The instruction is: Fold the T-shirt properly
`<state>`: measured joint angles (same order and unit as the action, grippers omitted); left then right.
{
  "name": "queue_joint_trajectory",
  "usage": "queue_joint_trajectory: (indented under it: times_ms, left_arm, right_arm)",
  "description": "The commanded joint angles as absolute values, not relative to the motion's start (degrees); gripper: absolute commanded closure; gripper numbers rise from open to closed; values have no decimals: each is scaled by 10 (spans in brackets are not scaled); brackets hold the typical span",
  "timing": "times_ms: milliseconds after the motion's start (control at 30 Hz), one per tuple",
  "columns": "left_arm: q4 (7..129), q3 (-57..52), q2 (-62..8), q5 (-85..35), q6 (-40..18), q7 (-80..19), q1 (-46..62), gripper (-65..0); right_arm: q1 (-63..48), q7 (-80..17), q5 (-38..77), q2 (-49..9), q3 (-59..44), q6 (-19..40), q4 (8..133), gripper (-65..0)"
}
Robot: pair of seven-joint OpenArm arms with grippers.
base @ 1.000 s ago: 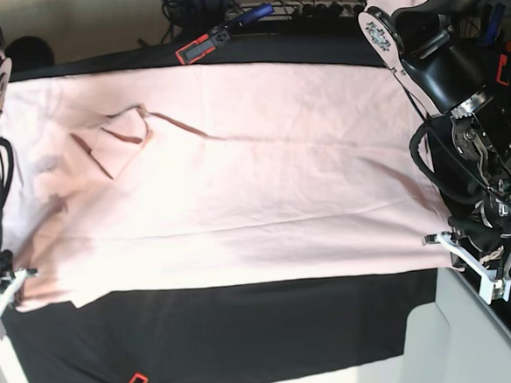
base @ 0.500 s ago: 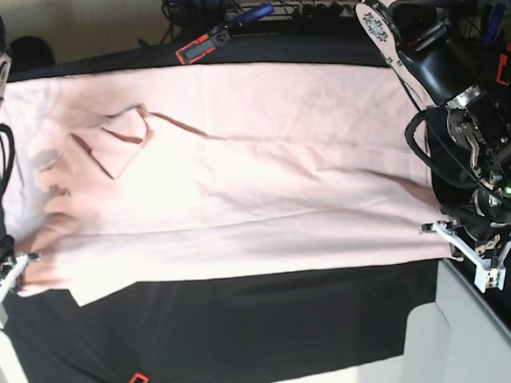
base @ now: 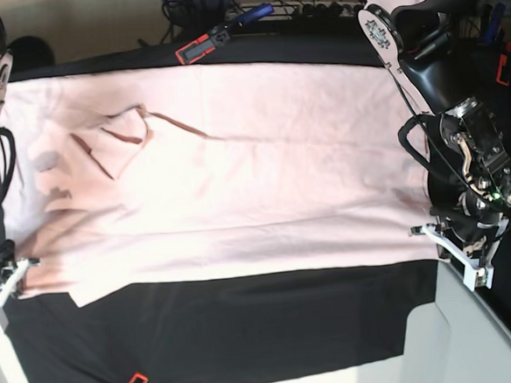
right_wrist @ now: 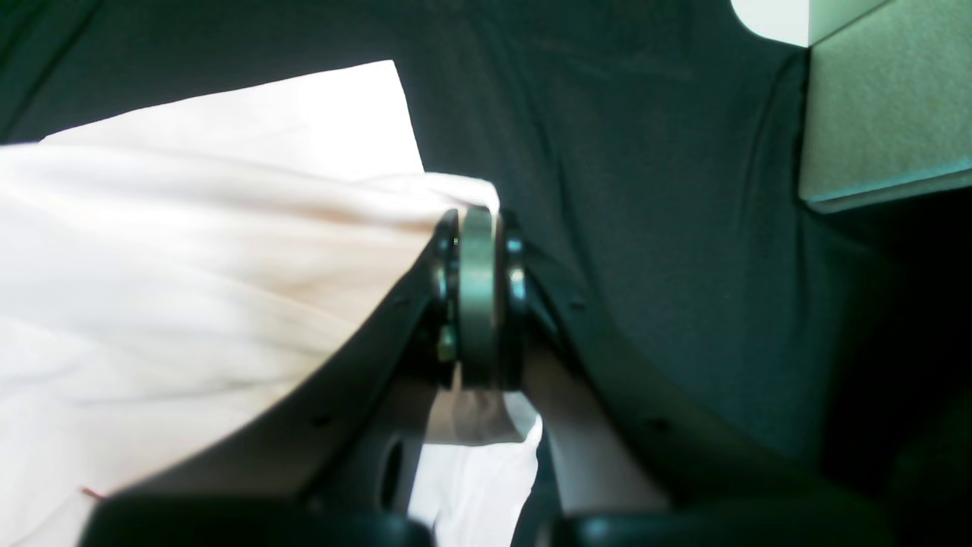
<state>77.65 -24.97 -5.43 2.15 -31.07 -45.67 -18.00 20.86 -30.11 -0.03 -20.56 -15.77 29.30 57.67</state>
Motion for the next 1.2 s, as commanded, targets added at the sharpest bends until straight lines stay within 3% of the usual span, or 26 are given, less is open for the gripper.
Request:
queue_joint_trajectory:
  times_ms: [0,567,1167]
  left_arm:
    - [775,-249,-61,15,-306,-439,-199,0]
    - [764,-249,-61,14,-307,-437,-177,0]
    - [863,-249,-58,9,-308,-438,-90,0]
  right_arm:
    - [233,-287,6,-217,-162,288,586,-1]
    - [205,-288,6,-219,-162,288,587,-1]
    - [152,-291,6,-217,-162,288,591,-1]
